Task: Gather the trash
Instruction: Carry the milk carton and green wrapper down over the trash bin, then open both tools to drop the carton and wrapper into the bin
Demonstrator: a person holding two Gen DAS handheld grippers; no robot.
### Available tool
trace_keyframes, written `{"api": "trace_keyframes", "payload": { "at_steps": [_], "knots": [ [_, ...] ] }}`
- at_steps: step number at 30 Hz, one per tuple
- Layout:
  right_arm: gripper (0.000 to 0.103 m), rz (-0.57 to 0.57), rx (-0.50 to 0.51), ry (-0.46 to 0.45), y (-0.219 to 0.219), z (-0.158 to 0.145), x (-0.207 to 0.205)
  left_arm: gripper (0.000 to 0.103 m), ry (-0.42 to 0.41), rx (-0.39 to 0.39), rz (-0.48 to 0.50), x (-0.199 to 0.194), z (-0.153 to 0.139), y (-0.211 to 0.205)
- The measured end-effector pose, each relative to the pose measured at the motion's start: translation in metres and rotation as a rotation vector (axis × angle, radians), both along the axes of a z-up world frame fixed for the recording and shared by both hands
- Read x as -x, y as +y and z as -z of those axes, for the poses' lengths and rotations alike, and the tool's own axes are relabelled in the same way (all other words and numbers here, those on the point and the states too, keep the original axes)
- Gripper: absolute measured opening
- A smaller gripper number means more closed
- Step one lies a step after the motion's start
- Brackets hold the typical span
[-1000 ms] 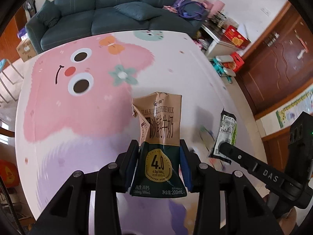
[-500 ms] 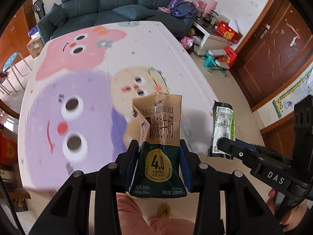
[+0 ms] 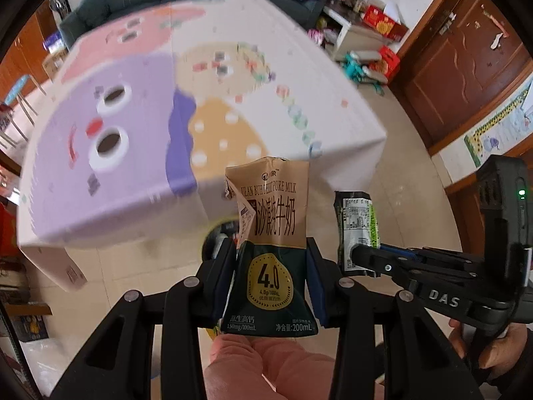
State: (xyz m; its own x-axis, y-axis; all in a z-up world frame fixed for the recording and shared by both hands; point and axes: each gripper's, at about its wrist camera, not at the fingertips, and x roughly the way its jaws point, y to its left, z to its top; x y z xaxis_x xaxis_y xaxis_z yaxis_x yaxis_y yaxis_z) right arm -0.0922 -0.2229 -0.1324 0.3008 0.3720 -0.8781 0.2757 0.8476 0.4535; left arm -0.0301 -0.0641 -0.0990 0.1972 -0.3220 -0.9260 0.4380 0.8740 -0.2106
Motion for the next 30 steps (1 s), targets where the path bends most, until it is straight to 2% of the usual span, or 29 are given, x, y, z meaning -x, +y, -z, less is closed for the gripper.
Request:
{"api": "trace_keyframes", "payload": {
  "at_steps": [4, 10, 16, 22, 25, 26, 29, 30],
  "knots": [
    [0.016, 0.012, -0.013, 0.105, 0.011, 0.062, 0.008, 0.039, 0.086, -0.014, 0.010, 0.007, 0.051, 0.007],
    [0.016, 0.078, -0.008, 0.213, 0.018, 0.160, 0.009, 0.039, 0.174, -0.044, 0.030, 0.010, 0.152, 0.010],
    [0.016, 0.118, 0.029, 0.257, 0.018, 0.247, -0.005, 0.039, 0.204, -0.077, 0.044, -0.006, 0.249, 0.005],
    [0.018, 0.130, 0.040, 0.261, 0.015, 0.310, -0.027, 0.040, 0.185, -0.082, 0.012, -0.022, 0.311, 0.001],
    [0.020, 0.134, 0.033, 0.277, 0.014, 0.333, -0.036, 0.051, 0.191, -0.095, -0.012, -0.029, 0.332, 0.001],
    [0.021, 0.138, 0.034, 0.275, 0.014, 0.339, -0.038, 0.062, 0.192, -0.102, -0.019, -0.030, 0.335, 0.001],
    [0.032, 0.146, 0.044, 0.274, 0.014, 0.346, -0.042, 0.071, 0.186, -0.118, -0.039, -0.034, 0.342, 0.003],
    [0.033, 0.149, 0.039, 0.273, 0.013, 0.346, -0.043, 0.075, 0.184, -0.127, -0.045, -0.035, 0.343, 0.005]
  ]
}}
